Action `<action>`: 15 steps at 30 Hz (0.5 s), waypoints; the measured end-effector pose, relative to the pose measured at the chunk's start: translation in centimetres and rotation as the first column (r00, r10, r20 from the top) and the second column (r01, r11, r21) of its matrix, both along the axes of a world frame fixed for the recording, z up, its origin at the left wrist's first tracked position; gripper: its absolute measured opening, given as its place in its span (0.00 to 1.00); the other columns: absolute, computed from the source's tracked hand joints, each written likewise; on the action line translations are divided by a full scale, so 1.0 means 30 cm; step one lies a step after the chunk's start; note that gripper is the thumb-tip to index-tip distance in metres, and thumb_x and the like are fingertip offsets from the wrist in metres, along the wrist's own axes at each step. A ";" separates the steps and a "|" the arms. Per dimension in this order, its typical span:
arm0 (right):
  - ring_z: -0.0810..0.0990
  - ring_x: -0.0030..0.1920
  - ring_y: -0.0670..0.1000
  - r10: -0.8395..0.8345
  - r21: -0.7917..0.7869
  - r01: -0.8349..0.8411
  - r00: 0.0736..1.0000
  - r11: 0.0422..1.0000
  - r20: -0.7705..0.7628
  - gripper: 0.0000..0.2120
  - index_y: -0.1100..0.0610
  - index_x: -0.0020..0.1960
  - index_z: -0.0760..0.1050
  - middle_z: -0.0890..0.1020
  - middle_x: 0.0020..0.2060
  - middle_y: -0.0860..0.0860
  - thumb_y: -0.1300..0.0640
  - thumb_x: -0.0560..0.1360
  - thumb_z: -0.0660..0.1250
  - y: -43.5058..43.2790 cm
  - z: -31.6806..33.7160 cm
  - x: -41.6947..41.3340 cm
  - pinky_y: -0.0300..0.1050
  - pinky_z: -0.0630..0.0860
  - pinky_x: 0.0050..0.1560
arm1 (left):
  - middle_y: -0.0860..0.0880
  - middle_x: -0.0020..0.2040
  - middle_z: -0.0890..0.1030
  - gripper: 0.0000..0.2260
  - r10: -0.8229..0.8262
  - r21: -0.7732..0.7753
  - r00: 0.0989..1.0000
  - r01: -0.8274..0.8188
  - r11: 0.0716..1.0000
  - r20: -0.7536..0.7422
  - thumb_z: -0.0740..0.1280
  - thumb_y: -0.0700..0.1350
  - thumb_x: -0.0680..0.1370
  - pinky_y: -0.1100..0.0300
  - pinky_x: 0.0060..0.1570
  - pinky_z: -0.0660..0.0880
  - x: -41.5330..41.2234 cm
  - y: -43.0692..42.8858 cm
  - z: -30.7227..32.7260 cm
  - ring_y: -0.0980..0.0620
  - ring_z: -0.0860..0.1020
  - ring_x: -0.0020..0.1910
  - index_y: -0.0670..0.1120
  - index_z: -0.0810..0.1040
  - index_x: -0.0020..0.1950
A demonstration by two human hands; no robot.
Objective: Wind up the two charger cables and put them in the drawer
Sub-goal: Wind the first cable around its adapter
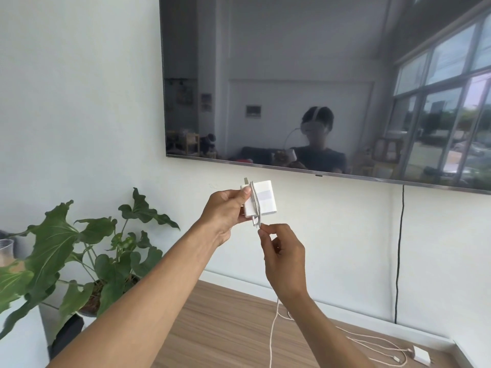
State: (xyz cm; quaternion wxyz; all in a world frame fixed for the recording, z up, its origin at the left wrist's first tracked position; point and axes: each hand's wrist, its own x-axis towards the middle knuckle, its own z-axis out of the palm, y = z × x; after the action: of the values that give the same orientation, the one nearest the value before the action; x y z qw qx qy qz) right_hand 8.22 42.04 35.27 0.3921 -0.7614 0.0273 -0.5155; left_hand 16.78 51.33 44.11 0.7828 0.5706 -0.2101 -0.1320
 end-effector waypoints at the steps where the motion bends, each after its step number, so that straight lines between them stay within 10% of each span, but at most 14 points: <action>1: 0.67 0.25 0.47 0.011 0.018 -0.011 1.000 1.000 -0.006 0.07 0.52 0.42 0.76 0.73 0.31 0.41 0.61 0.77 0.66 -0.001 0.002 0.001 0.32 0.63 0.29 | 0.40 0.45 0.82 0.09 -0.025 0.005 1.000 0.025 1.000 -0.002 0.65 0.43 0.79 0.52 0.44 0.82 -0.007 0.003 -0.002 0.43 0.80 0.43 0.38 0.80 0.44; 6: 0.63 0.24 0.46 0.095 -0.016 -0.096 0.993 0.995 -0.065 0.06 0.56 0.43 0.78 0.76 0.28 0.37 0.57 0.78 0.66 -0.055 0.032 0.000 0.32 0.60 0.28 | 0.37 0.51 0.81 0.11 -0.135 0.062 0.990 0.132 0.989 0.042 0.65 0.44 0.79 0.55 0.42 0.83 -0.012 0.041 -0.007 0.41 0.81 0.46 0.36 0.80 0.50; 11: 0.64 0.29 0.45 0.119 -0.104 -0.142 0.973 0.984 -0.200 0.13 0.62 0.37 0.76 0.74 0.28 0.57 0.56 0.77 0.68 -0.126 0.083 0.001 0.37 0.62 0.30 | 0.33 0.56 0.80 0.14 -0.161 0.137 0.978 0.143 0.980 0.131 0.65 0.44 0.79 0.55 0.43 0.83 -0.017 0.068 -0.002 0.41 0.80 0.48 0.33 0.78 0.56; 15: 0.66 0.27 0.43 0.117 -0.180 -0.205 0.906 0.962 -0.407 0.11 0.54 0.37 0.79 0.71 0.26 0.48 0.60 0.78 0.65 -0.156 0.119 -0.004 0.34 0.63 0.30 | 0.33 0.58 0.80 0.16 -0.269 0.199 0.950 0.236 0.951 0.161 0.64 0.44 0.79 0.54 0.48 0.82 -0.025 0.087 -0.001 0.42 0.80 0.50 0.33 0.77 0.59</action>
State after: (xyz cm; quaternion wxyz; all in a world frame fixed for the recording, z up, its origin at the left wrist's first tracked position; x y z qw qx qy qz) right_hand 8.09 37.37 38.83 0.3341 -0.8872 -0.0147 -0.3180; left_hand 16.02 53.96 44.08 0.6823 0.6163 -0.3411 -0.1958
